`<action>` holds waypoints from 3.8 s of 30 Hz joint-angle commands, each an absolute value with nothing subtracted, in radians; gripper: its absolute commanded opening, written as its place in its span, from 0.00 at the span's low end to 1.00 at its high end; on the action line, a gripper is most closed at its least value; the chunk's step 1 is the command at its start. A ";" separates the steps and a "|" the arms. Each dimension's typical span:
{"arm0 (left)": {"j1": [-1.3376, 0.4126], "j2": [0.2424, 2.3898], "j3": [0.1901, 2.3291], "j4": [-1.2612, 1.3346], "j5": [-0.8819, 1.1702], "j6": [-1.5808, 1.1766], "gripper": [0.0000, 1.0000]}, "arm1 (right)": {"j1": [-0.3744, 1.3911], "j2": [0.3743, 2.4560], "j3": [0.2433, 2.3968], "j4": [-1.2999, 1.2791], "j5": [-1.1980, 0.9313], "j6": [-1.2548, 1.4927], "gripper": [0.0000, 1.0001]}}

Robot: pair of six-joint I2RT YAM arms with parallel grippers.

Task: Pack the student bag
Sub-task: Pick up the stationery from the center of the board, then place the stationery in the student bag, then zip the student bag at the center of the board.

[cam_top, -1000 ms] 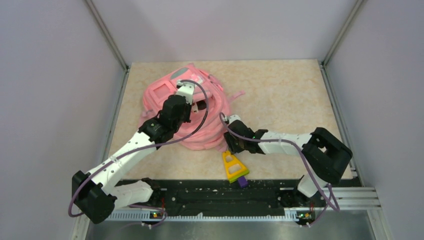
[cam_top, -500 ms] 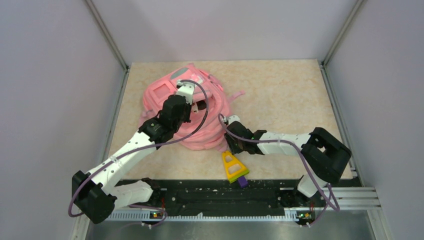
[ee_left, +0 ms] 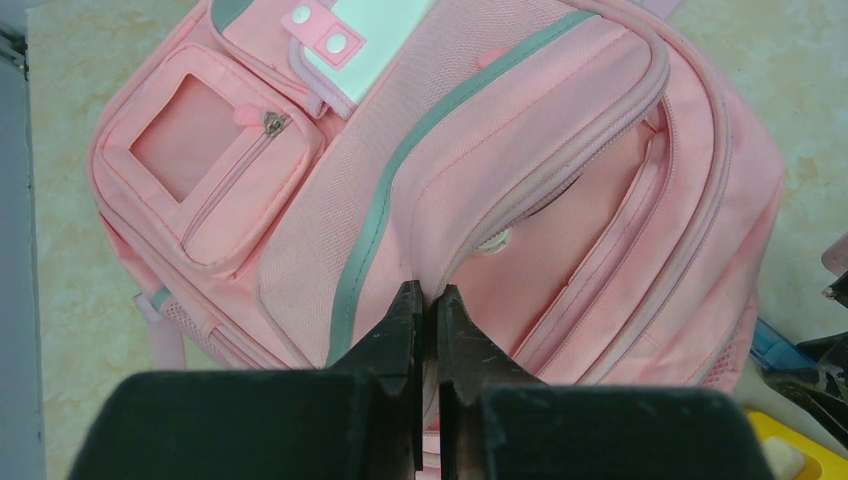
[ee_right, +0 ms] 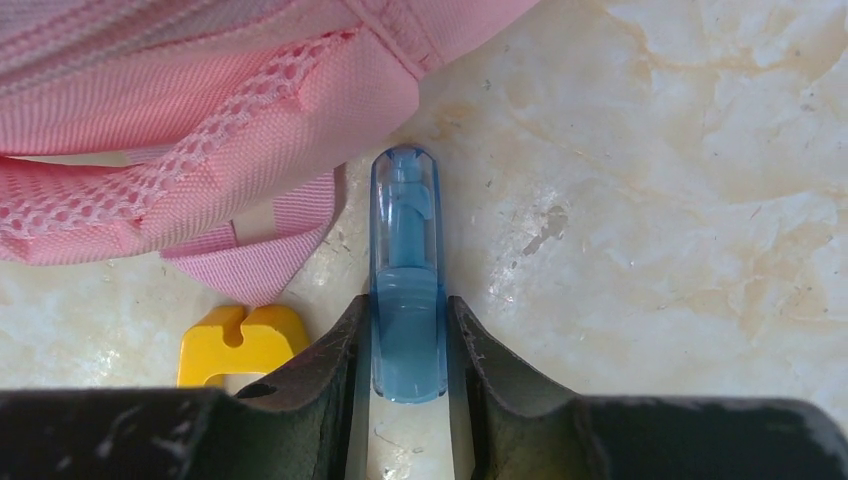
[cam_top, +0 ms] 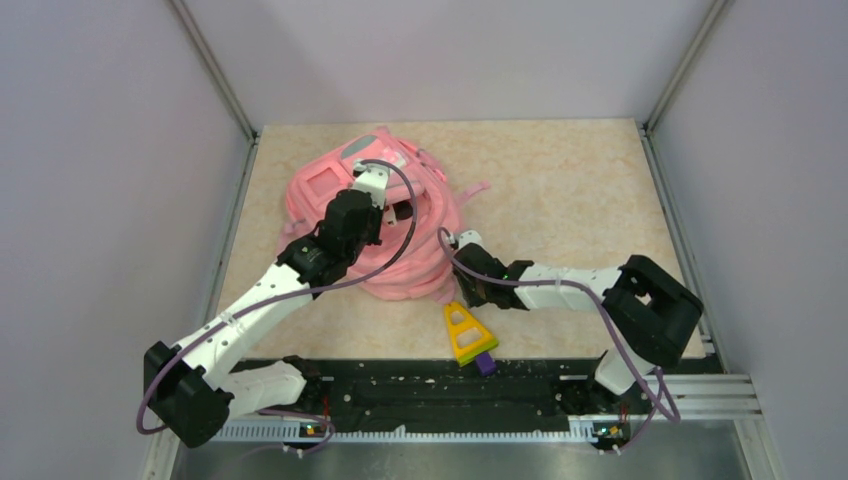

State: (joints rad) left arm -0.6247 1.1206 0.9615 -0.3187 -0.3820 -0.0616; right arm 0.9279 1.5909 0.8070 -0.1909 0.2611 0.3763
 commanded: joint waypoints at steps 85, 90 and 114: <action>-0.637 1.233 1.077 -0.182 -0.034 -0.194 0.00 | 0.898 1.246 0.810 0.137 0.229 0.269 0.67; -0.658 1.339 1.139 -0.192 0.040 -0.263 0.00 | 0.815 1.138 0.698 0.136 0.223 0.292 0.72; -0.616 0.837 0.535 0.017 -0.167 -0.357 0.56 | 0.775 1.018 0.597 0.137 0.183 0.328 0.72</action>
State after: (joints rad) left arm -0.6456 0.8135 0.5392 -0.1329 -0.1394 -0.3080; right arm 0.7815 1.0603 0.6014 0.1108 0.2031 0.3000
